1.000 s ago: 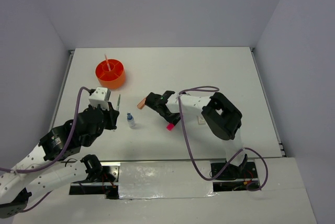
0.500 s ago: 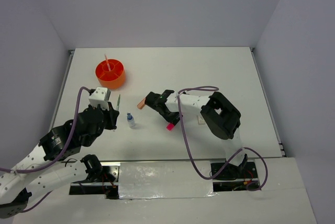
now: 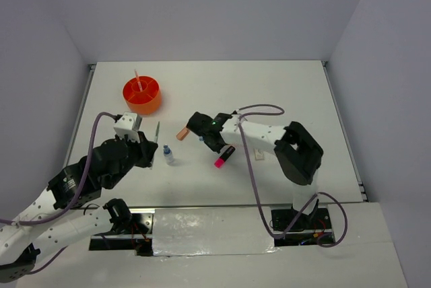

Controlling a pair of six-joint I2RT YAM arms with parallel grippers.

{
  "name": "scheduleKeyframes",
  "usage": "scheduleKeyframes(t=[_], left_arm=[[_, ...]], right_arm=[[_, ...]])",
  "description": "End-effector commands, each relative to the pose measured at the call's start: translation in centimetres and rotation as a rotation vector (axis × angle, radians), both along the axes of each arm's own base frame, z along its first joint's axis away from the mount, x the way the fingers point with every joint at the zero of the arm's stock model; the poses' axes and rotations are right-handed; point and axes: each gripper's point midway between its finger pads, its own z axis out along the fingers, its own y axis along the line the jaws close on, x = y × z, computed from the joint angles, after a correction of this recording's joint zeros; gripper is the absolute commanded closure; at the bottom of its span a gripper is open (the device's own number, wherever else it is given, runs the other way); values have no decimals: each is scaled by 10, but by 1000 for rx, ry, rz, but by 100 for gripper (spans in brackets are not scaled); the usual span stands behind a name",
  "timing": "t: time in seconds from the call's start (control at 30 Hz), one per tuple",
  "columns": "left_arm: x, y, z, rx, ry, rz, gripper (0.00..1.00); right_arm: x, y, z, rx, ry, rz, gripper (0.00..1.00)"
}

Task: Sort the stationery into containers
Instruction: Pick up the pen cap from the center of the board, then close the pen cap on the pen.

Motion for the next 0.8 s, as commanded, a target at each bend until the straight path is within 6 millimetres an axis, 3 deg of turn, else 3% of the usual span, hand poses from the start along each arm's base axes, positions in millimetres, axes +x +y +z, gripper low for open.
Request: scheduleKeyframes(t=[0.0,0.03,0.07,0.1,0.13,0.17,0.2,0.23,0.27,0.3,0.37,0.4,0.47,0.5,0.6,0.77], left_arm=[[-2,-28,15,-129,-29,-97,95],[-2,-40,26,-188,-55,-136,95],[-4,-49,27,-223,-53,-171,96],[-10,-63,21,-250,-33,-239,96],[-10,-75,34,-314,-68,-281,96],[-12,-85,35,-338,-69,-322,98],[-19,-96,29,-359,-54,-390,98],[-22,-103,30,-384,-61,-423,98],[-23,-111,44,-446,-107,-458,98],[-29,-118,36,-458,-98,-507,98],[-33,-126,39,-503,-113,-547,98],[-33,-130,44,-535,-138,-565,99],[-39,-137,46,-567,-142,-613,100],[-40,-139,51,-594,-164,-629,100],[-44,-145,56,-638,-182,-671,99],[-46,-151,59,-655,-183,-696,99]], right_arm=[[8,5,73,81,-191,102,100],[14,16,106,170,-289,140,100],[12,17,117,141,-333,262,100],[6,15,115,138,-357,324,100],[10,24,158,186,-499,434,100],[0,23,153,192,-517,516,100],[-2,28,201,297,-671,550,100],[-7,28,217,318,-738,605,100],[-16,22,210,277,-770,686,100],[-27,19,254,372,-906,715,100],[-40,12,269,361,-1001,798,100],[-54,7,300,424,-1100,828,100],[-65,2,313,439,-1174,867,100],[-72,-3,330,469,-1230,870,100],[-87,-4,347,515,-1301,921,100],[-94,-5,352,530,-1332,946,100]])
